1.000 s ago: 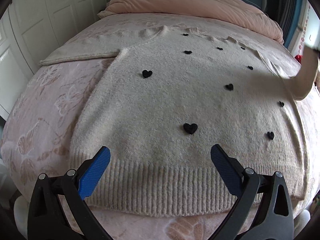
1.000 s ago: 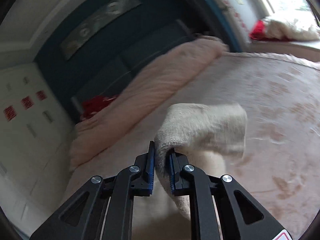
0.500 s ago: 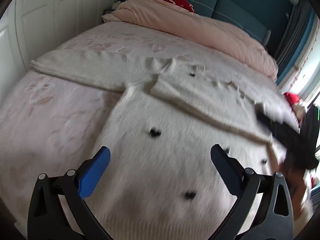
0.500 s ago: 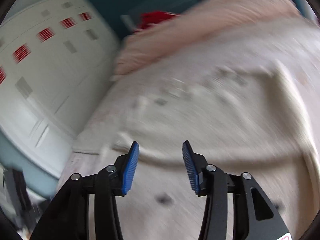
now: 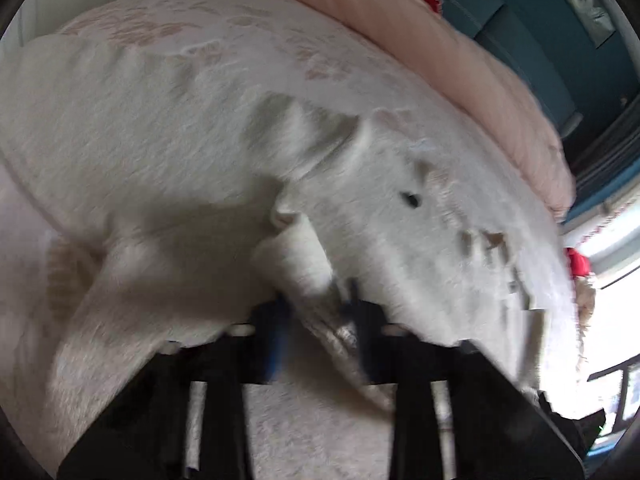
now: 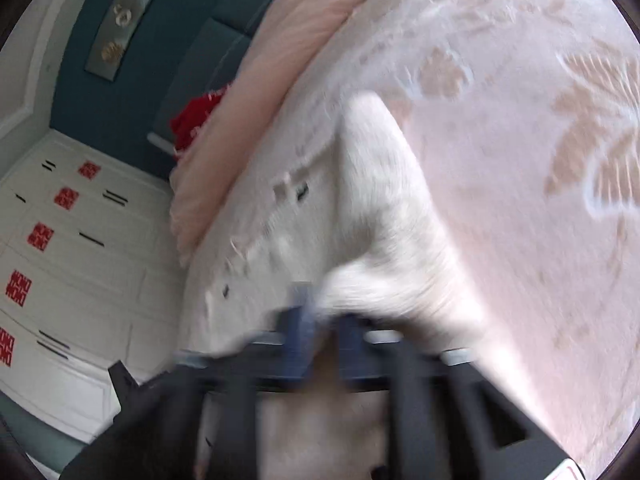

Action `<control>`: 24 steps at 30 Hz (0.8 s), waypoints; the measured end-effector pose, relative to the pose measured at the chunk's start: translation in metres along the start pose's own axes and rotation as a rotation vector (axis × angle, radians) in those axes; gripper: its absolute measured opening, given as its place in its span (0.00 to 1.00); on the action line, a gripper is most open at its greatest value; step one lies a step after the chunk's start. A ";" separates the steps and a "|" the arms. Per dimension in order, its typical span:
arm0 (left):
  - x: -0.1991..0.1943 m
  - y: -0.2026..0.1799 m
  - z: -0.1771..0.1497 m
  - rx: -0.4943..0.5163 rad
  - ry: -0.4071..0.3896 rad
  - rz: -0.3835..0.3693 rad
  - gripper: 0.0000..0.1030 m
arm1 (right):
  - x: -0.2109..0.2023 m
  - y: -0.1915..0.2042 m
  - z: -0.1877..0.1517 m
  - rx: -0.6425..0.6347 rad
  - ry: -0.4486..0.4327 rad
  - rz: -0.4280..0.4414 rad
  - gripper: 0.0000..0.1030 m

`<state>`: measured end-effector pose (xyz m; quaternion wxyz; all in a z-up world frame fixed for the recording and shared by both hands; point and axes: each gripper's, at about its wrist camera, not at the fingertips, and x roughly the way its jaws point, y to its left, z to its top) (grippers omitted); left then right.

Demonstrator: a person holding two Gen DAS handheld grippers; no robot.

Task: Fold small clothes
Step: 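Fold the held sleeve across the sweater body with the right tool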

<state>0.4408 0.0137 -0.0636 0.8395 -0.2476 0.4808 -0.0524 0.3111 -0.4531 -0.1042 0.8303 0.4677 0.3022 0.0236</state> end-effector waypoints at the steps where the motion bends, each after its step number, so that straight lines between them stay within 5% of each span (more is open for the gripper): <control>1: -0.002 -0.002 0.005 0.009 -0.020 -0.010 0.11 | -0.009 0.003 0.006 -0.001 -0.055 0.028 0.07; 5: -0.014 -0.014 0.012 0.099 -0.104 -0.003 0.11 | -0.034 -0.008 0.011 -0.027 -0.156 -0.010 0.07; 8: 0.021 0.002 -0.002 0.103 0.021 0.078 0.09 | -0.011 -0.039 -0.001 -0.043 0.042 -0.187 0.07; 10: 0.014 0.012 -0.011 0.083 -0.011 0.040 0.11 | -0.029 -0.039 -0.005 -0.065 0.024 -0.157 0.10; 12: 0.000 0.017 -0.012 0.035 -0.029 -0.019 0.29 | -0.049 -0.027 -0.005 -0.123 0.018 -0.181 0.19; 14: -0.010 0.019 -0.008 0.003 -0.042 -0.037 0.62 | -0.065 -0.020 -0.006 -0.169 -0.003 -0.189 0.26; 17: 0.002 0.009 0.005 -0.014 -0.007 -0.024 0.85 | -0.072 -0.012 -0.003 -0.240 -0.008 -0.240 0.31; 20: 0.021 0.000 0.010 -0.017 0.055 -0.007 0.78 | -0.068 0.000 -0.008 -0.272 0.002 -0.260 0.38; 21: 0.024 -0.007 0.012 0.016 0.040 0.015 0.66 | -0.065 0.002 -0.009 -0.275 0.007 -0.258 0.39; 22: 0.021 -0.013 0.010 0.051 0.044 0.023 0.30 | -0.061 0.004 -0.009 -0.282 0.012 -0.256 0.39; 23: 0.024 -0.020 0.014 0.092 0.068 0.041 0.15 | -0.050 0.009 -0.013 -0.298 0.012 -0.259 0.39; 24: 0.021 -0.024 0.019 0.110 0.056 0.039 0.12 | -0.044 0.015 -0.010 -0.324 0.007 -0.270 0.39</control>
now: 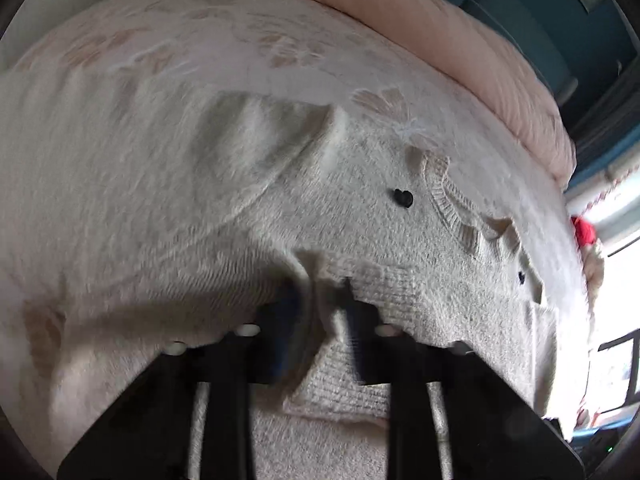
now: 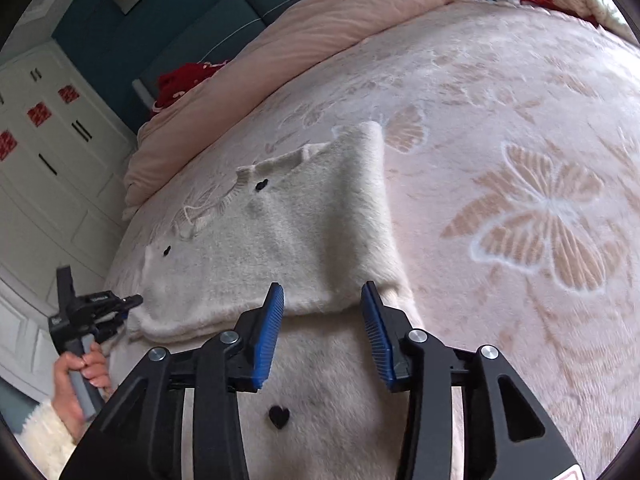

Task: Fold small clothes
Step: 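Fold the held sleeve across the sweater body with the right tool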

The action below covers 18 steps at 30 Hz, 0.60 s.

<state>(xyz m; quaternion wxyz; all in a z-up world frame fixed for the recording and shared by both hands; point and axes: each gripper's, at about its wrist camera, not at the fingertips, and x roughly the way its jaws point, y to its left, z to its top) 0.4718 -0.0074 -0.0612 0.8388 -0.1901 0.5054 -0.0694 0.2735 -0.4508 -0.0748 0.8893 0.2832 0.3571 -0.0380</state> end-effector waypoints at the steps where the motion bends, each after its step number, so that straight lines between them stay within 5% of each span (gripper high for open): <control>1: -0.006 -0.001 0.004 0.013 -0.026 -0.009 0.01 | 0.007 0.012 0.006 -0.027 -0.015 -0.018 0.39; 5: -0.042 -0.005 0.032 0.060 -0.152 -0.098 0.00 | 0.021 0.020 0.032 -0.053 -0.069 -0.054 0.40; 8: -0.033 0.004 0.040 0.029 -0.081 -0.095 0.03 | 0.030 0.021 0.047 -0.009 -0.065 -0.057 0.40; 9: -0.023 0.008 0.037 0.016 -0.029 -0.101 0.07 | 0.030 0.023 0.047 -0.001 -0.064 -0.040 0.40; 11: -0.006 0.013 0.024 -0.006 0.044 -0.089 0.33 | 0.030 0.032 0.041 -0.016 -0.064 -0.022 0.44; 15: 0.012 0.016 0.002 -0.036 0.043 -0.078 0.55 | 0.031 0.049 0.019 -0.104 -0.035 -0.031 0.49; 16: 0.012 0.012 -0.001 -0.019 0.022 -0.078 0.57 | 0.032 0.052 0.014 -0.119 -0.026 -0.036 0.49; 18: 0.014 0.002 -0.003 0.035 0.025 -0.114 0.42 | 0.038 0.053 0.005 -0.129 0.002 -0.034 0.50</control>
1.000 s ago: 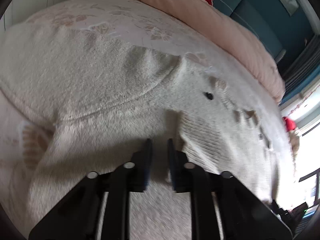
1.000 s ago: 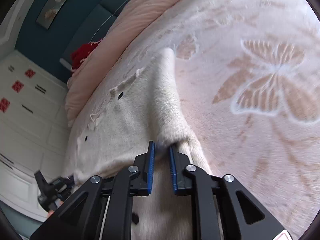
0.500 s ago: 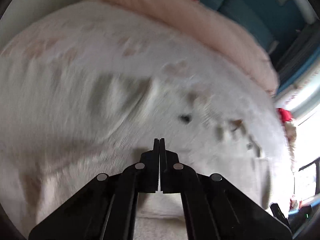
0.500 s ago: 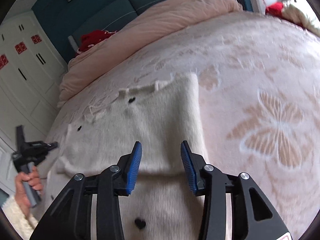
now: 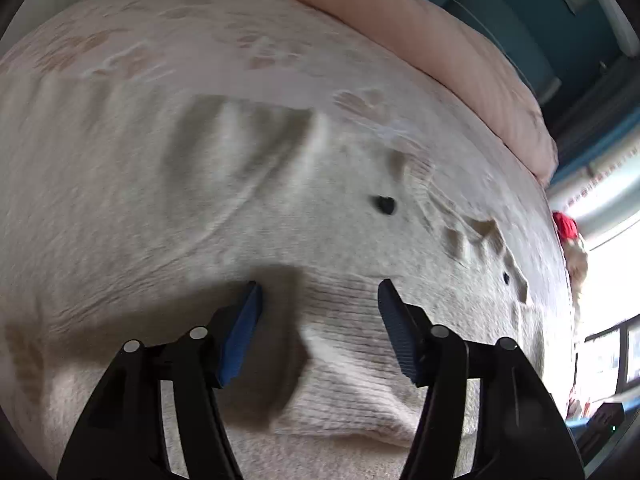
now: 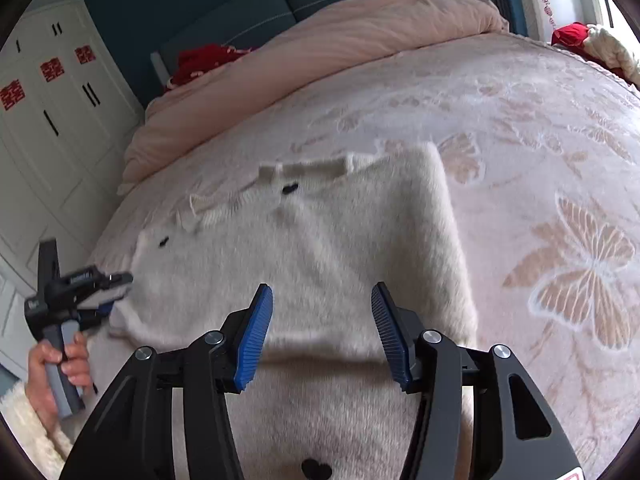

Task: Fold small clothes
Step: 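Fold the held sleeve across the sweater body with the right tool, then grasp the other sleeve cuff with the left tool and lift it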

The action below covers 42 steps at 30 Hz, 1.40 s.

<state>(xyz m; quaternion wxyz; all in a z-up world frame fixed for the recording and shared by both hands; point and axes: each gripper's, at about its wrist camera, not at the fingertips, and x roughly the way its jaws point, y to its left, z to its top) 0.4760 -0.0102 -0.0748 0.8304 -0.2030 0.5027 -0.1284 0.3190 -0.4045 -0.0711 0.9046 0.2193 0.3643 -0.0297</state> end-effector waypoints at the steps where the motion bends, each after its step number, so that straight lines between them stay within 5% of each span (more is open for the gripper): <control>1: 0.001 -0.003 0.000 0.018 0.012 -0.012 0.21 | 0.002 -0.001 -0.003 0.002 0.012 0.002 0.50; 2: 0.004 -0.009 0.001 0.043 0.020 -0.001 0.04 | 0.004 -0.002 -0.005 0.002 0.019 0.000 0.50; 11: -0.056 -0.033 0.053 0.125 -0.173 -0.048 0.04 | 0.011 -0.005 0.027 -0.017 -0.040 0.013 0.49; 13: -0.037 -0.027 0.055 0.150 -0.132 0.023 0.04 | 0.032 -0.005 0.032 -0.046 0.005 0.017 0.40; 15: -0.012 -0.016 0.047 0.146 -0.063 0.087 0.04 | 0.064 -0.015 0.030 -0.029 0.113 -0.041 0.07; 18: 0.010 0.001 0.030 0.124 -0.037 0.126 0.04 | 0.063 -0.037 0.032 0.073 0.095 -0.022 0.00; 26: 0.000 0.016 0.024 0.032 -0.094 0.081 0.08 | 0.039 -0.024 0.020 0.004 0.092 -0.110 0.00; 29: -0.035 0.035 0.012 -0.037 -0.165 0.013 0.10 | 0.008 0.006 0.007 -0.004 0.062 -0.057 0.13; 31: -0.058 0.057 0.000 -0.073 -0.193 0.002 0.25 | -0.002 0.028 -0.015 -0.095 0.045 -0.080 0.13; 32: -0.073 0.075 -0.006 -0.106 -0.214 0.026 0.42 | -0.005 0.038 -0.031 -0.136 0.039 -0.093 0.16; 35: -0.120 0.145 -0.017 -0.250 -0.303 0.157 0.62 | 0.001 0.057 -0.072 -0.200 0.079 -0.133 0.28; 39: -0.164 0.240 -0.005 -0.436 -0.366 0.303 0.70 | 0.003 0.068 -0.079 -0.244 0.055 -0.212 0.46; 42: -0.187 0.302 0.021 -0.476 -0.405 0.466 0.70 | 0.008 0.068 -0.087 -0.272 0.030 -0.232 0.47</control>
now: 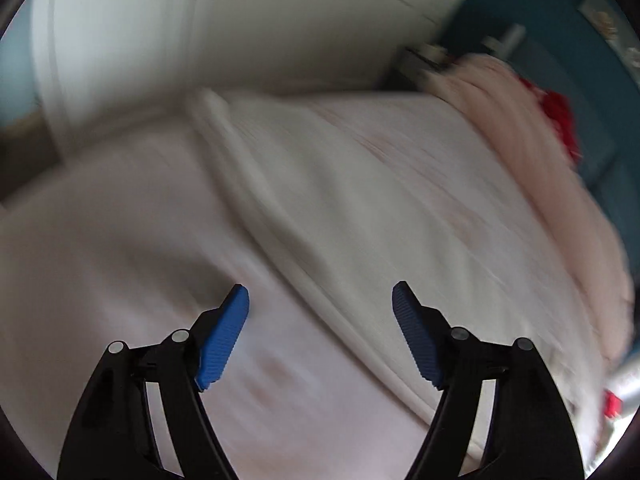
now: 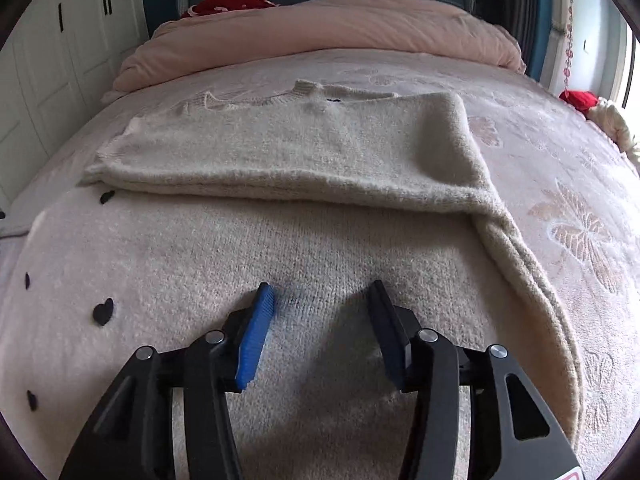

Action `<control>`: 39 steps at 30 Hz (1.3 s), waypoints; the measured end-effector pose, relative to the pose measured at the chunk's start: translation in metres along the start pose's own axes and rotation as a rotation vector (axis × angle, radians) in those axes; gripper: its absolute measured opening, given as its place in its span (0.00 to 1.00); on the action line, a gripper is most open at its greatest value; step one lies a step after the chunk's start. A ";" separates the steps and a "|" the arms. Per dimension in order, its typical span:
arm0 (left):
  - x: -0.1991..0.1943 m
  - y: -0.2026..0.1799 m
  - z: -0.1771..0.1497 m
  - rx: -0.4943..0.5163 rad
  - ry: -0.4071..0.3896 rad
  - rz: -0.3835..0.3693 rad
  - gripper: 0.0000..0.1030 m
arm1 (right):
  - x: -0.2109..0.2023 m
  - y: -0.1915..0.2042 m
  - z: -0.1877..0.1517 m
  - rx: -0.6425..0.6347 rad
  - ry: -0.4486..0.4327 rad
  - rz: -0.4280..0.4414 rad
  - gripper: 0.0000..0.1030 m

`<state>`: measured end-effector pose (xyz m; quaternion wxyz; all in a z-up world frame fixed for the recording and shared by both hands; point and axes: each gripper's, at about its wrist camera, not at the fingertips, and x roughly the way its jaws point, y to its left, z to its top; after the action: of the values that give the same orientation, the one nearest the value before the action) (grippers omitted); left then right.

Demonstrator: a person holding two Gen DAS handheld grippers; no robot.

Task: Fold small clothes
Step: 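Grasp the other sleeve cuff with the left tool and lift it, then fold the held sleeve across the body with the left tool and release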

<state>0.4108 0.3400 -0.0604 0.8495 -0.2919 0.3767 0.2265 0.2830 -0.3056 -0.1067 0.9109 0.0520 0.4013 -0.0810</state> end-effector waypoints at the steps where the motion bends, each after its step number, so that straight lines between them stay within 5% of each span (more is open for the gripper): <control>1: 0.006 0.010 0.016 -0.003 -0.019 0.044 0.70 | -0.001 0.003 -0.002 -0.010 -0.010 -0.013 0.47; 6: 0.035 0.023 0.054 -0.019 -0.018 0.113 0.67 | 0.005 0.011 -0.004 -0.058 -0.030 -0.075 0.49; 8: 0.040 0.015 0.060 0.026 -0.016 0.120 0.32 | 0.007 0.011 -0.003 -0.055 -0.030 -0.075 0.49; 10: 0.036 0.005 0.060 0.051 -0.027 0.118 0.10 | 0.008 0.010 -0.002 -0.053 -0.029 -0.074 0.50; 13: 0.004 -0.021 0.059 0.058 -0.093 0.026 0.10 | 0.009 0.008 -0.003 -0.048 -0.031 -0.068 0.51; 18: -0.082 -0.128 0.031 0.240 -0.168 -0.226 0.10 | 0.010 0.007 -0.004 -0.036 -0.036 -0.056 0.52; 23: -0.159 -0.255 -0.059 0.430 -0.086 -0.540 0.10 | 0.009 0.003 -0.003 -0.020 -0.039 -0.037 0.52; 25: -0.166 -0.288 -0.099 0.485 -0.025 -0.599 0.10 | 0.010 0.002 -0.003 -0.014 -0.040 -0.029 0.52; 28: -0.157 -0.329 -0.173 0.566 0.107 -0.646 0.15 | 0.010 0.001 -0.003 -0.008 -0.041 -0.021 0.52; 31: -0.122 -0.343 -0.245 0.634 0.253 -0.584 0.41 | 0.010 -0.001 -0.003 0.007 -0.040 -0.004 0.52; 32: -0.109 -0.339 -0.263 0.626 0.291 -0.543 0.42 | 0.010 -0.002 -0.002 0.011 -0.041 0.000 0.52; 36: -0.095 -0.294 -0.283 0.492 0.343 -0.543 0.46 | 0.009 -0.004 -0.001 0.026 -0.040 0.021 0.53; 39: -0.094 -0.240 -0.263 0.335 0.335 -0.543 0.56 | 0.007 -0.010 0.004 0.054 -0.024 0.073 0.55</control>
<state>0.3641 -0.0255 -0.0533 0.8412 -0.2713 0.4513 -0.1232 0.2883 -0.3167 -0.1093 0.9163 0.0902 0.3858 -0.0592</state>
